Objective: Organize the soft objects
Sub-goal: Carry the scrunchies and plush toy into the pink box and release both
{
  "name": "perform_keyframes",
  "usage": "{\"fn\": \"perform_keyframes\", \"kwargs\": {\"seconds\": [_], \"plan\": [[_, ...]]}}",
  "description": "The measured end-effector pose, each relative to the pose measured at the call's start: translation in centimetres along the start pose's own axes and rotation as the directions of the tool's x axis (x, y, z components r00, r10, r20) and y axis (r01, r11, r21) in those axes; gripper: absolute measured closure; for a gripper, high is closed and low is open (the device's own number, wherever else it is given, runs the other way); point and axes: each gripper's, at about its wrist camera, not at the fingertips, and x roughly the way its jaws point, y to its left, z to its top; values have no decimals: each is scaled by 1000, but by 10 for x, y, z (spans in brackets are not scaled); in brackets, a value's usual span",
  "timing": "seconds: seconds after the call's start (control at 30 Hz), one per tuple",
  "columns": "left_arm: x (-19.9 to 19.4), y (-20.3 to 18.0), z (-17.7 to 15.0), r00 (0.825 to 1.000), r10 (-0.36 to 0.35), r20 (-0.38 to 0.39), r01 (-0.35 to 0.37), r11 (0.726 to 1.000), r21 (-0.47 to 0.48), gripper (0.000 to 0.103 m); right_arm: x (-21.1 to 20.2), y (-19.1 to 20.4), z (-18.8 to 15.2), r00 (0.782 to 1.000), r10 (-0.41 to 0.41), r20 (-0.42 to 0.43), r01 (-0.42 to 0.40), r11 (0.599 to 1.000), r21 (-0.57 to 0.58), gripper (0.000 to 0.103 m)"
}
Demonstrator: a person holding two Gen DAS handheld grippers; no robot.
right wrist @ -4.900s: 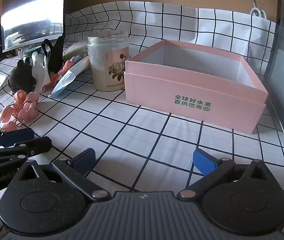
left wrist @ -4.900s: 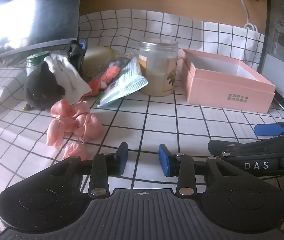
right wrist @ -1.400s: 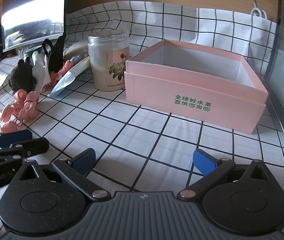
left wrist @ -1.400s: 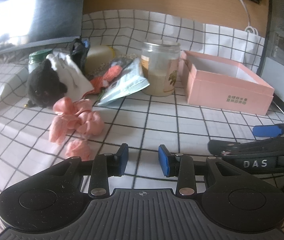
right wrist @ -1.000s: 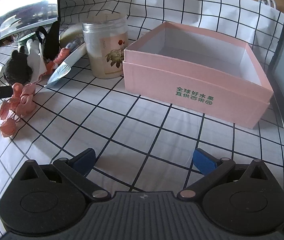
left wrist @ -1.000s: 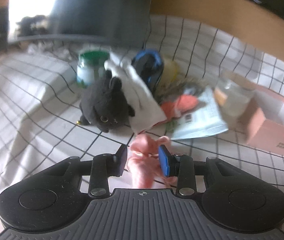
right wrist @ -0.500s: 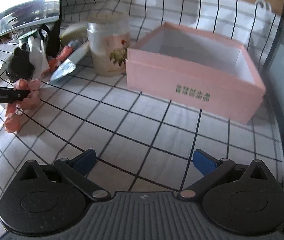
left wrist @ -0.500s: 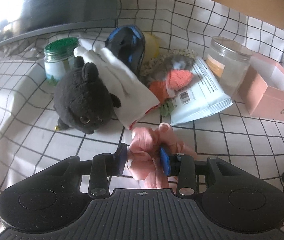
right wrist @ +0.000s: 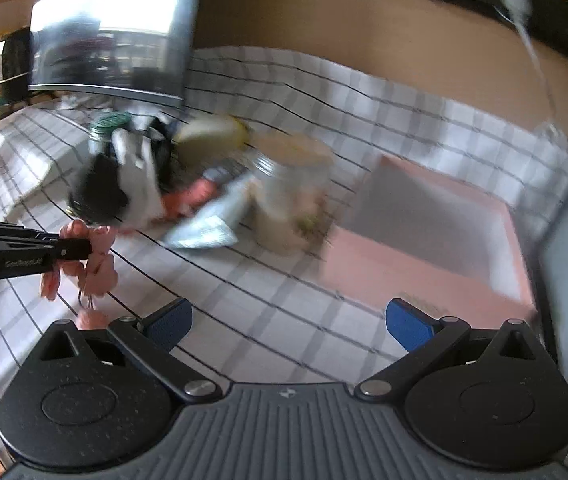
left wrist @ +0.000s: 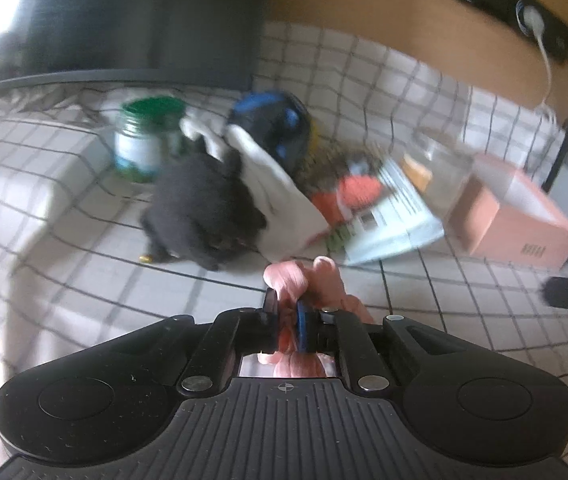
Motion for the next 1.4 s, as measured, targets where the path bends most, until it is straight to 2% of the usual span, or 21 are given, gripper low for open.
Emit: {"fn": "perform_keyframes", "kwargs": {"seconds": [0.1,0.23,0.33,0.43,0.53,0.63,0.7,0.77,0.9,0.97,1.07,1.13,1.27,1.4], "plan": [[-24,25,8,999,14,41,-13,999,-30,92,18,33,25,997,69,24,-69,997,-29,0],[-45,70,20,997,65,52,-60,995,-85,92,53,91,62,985,161,59,-155,984,-91,0],[-53,103,29,994,93,52,-87,991,-107,92,87,132,84,979,198,40,-193,976,-100,1],[-58,129,35,994,101,51,-95,988,-119,92,119,166,97,980,197,2,-195,972,-128,8],[-59,149,43,993,102,54,-96,989,-109,92,146,188,101,986,161,-52,-167,973,-161,15],[-50,160,49,996,78,42,-73,991,-110,92,149,198,99,990,122,-70,-133,972,-193,38],[-41,162,54,999,44,29,-41,994,-101,92,140,192,100,987,137,-82,-150,971,-186,44],[-37,159,57,1000,11,28,-9,996,-85,92,117,180,99,985,160,-65,-168,972,-163,44],[-28,146,68,997,-59,43,61,996,-58,92,65,160,92,987,161,-8,-159,968,-192,44],[-25,134,72,994,-93,50,95,994,-47,92,41,144,83,987,158,-12,-157,967,-198,45],[-21,111,70,988,-149,32,150,988,-33,92,14,113,64,992,117,-45,-122,982,-147,44],[-17,90,65,978,-208,1,208,978,-14,92,2,91,48,996,67,-63,-73,993,-97,44],[-8,45,49,943,-319,-89,324,945,42,92,-24,44,13,993,-57,-108,59,998,15,44],[-1,-14,32,877,-432,-210,460,881,112,92,-55,-1,-10,978,-180,-102,190,976,105,44]]}}
